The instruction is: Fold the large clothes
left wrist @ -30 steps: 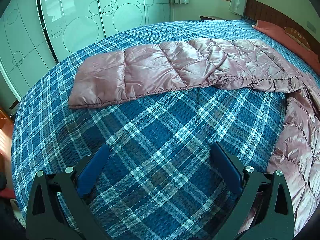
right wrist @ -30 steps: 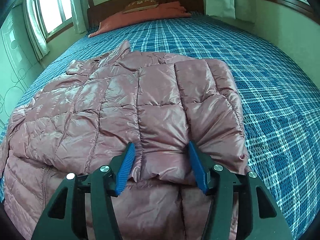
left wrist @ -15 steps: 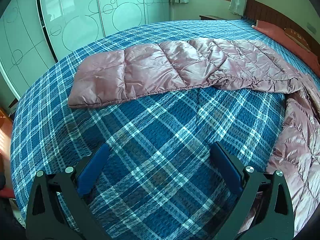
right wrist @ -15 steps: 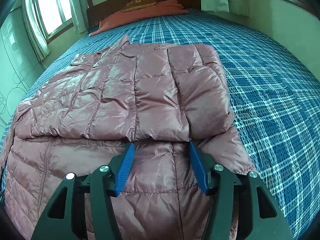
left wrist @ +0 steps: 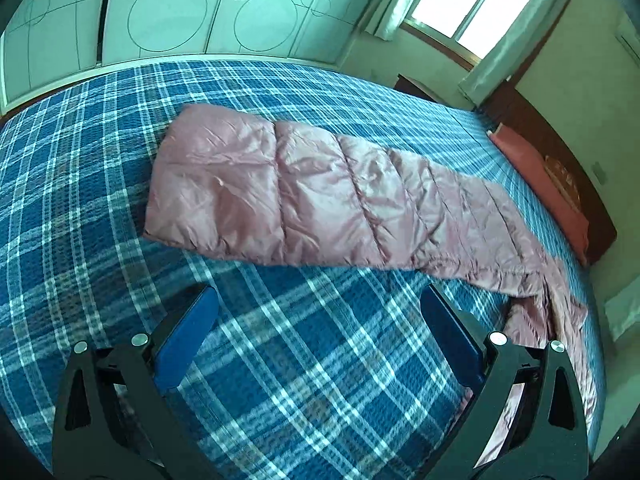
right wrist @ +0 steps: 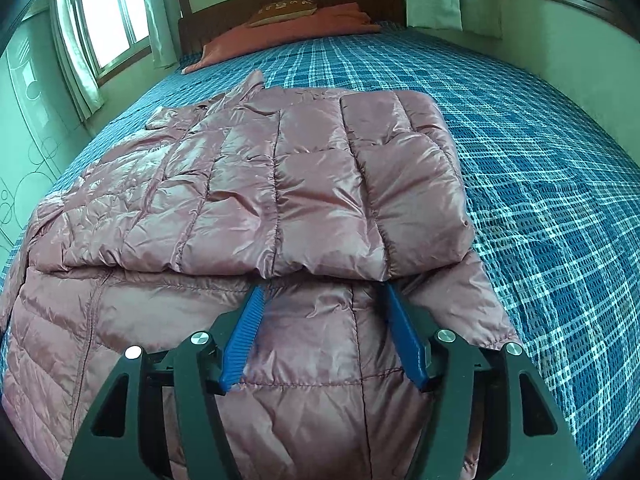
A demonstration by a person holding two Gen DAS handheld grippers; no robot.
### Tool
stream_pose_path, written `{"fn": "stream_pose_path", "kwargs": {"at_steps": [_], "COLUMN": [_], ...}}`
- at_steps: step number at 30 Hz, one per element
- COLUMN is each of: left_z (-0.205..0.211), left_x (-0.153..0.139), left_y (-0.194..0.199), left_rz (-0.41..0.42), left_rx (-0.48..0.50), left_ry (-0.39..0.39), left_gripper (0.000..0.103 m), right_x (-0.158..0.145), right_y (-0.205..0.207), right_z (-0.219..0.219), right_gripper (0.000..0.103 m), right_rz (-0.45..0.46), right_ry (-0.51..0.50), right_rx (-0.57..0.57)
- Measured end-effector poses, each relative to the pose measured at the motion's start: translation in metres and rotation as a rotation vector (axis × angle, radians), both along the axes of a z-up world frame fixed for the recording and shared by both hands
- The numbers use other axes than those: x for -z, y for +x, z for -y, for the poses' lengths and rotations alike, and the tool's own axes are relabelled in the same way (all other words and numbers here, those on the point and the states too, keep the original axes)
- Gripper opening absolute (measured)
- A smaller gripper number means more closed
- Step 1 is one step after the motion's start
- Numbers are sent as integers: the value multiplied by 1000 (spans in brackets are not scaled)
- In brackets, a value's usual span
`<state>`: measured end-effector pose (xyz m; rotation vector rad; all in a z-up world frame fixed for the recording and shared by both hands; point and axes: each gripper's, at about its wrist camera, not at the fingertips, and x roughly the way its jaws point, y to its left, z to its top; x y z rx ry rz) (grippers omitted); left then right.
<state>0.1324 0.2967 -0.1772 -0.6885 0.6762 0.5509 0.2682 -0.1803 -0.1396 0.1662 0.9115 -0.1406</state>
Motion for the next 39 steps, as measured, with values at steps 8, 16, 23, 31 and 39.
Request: {"fn": "stream_pose_path", "kwargs": {"at_steps": [8,16,23,31,39], "left_z": [-56,-34,81,251,361], "left_x": [9,-28,-75,-65,-34], "left_y": [20,56,128,189,197], "left_rz": [57,41,107,60,3], "left_rx": [-134,-75,211,540,727], "left_ry": [-85,122,311,452,498], "left_gripper": [44,8,7,7,7], "right_x": [0,-1,-2,-3,-2], "right_y": [-1,-3,-6,-10,-13], "right_z": [0,1,5,11,15], "right_gripper": [62,62,62,62,62], "right_rz": [3,11,25,39,49], "right_ry": [0,7,35,71,99], "right_rx": [1,4,9,13,14]}}
